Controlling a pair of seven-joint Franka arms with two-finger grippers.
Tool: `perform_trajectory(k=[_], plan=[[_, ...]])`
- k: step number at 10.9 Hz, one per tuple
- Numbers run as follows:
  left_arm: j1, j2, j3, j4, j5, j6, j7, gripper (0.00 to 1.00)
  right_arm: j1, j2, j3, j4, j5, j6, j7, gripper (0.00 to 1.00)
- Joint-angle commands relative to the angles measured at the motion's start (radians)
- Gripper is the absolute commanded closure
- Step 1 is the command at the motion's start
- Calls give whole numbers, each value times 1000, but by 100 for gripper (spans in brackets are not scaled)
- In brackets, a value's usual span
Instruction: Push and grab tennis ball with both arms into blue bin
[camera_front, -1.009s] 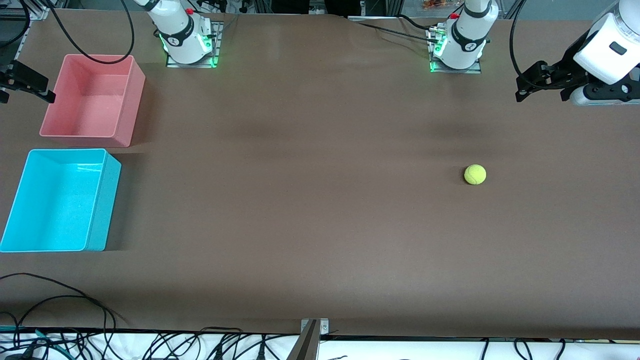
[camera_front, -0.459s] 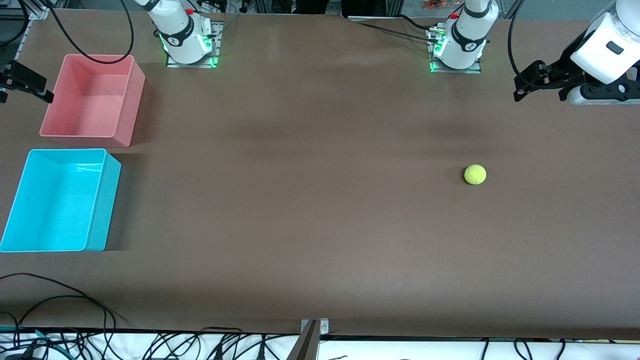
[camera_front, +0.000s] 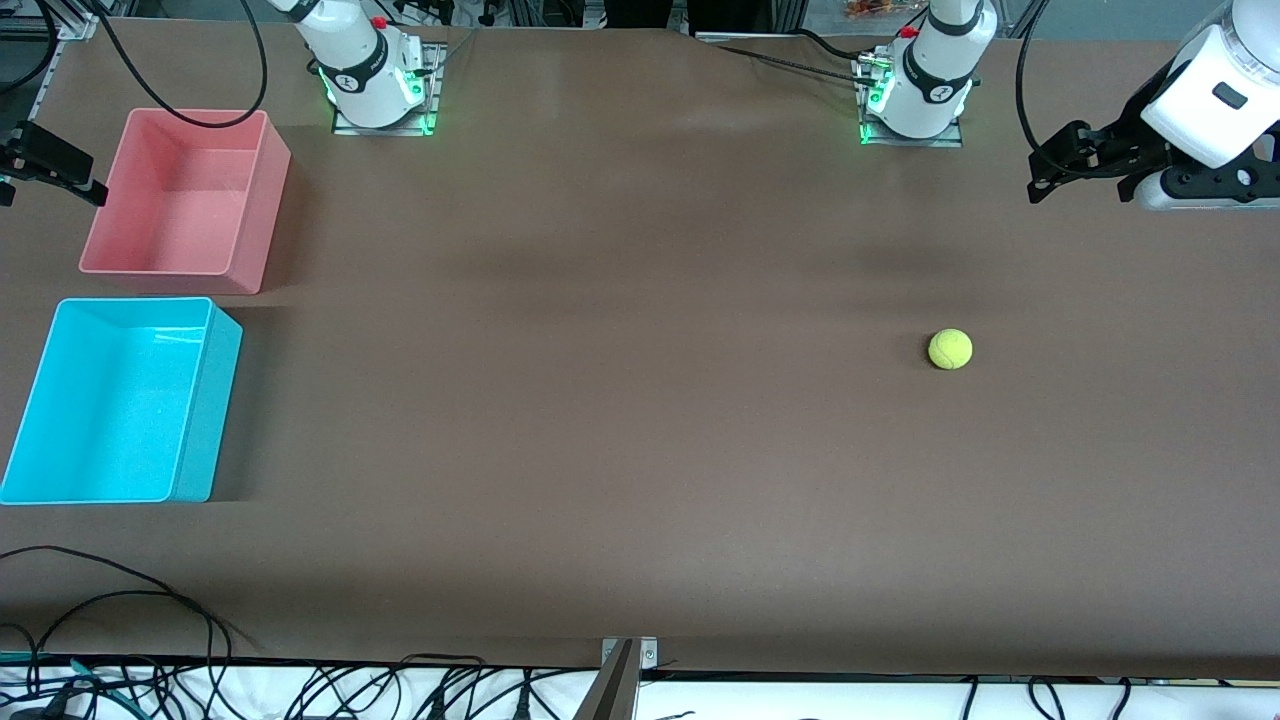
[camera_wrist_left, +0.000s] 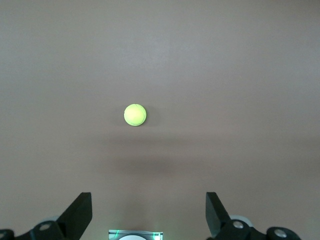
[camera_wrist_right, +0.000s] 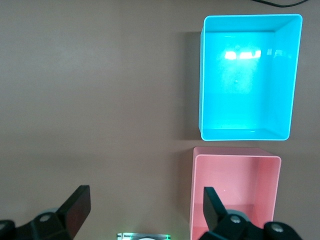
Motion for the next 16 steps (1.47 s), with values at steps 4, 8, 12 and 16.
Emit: perform_trajectory(k=[4, 8, 12, 16], plan=[[-5, 10, -5, 33, 29, -24, -10, 0, -2, -3, 0, 21, 2, -19, -1, 0], [-4, 10, -4, 33, 23, -24, -10, 0, -2, -3, 0, 21, 2, -19, -1, 0], [-4, 10, -4, 33, 22, -24, -30, 0, -2, -3, 0, 21, 2, -19, -1, 0], [-12, 10, -10, 33, 25, -24, -31, 0, -2, -3, 0, 23, 2, -19, -1, 0]])
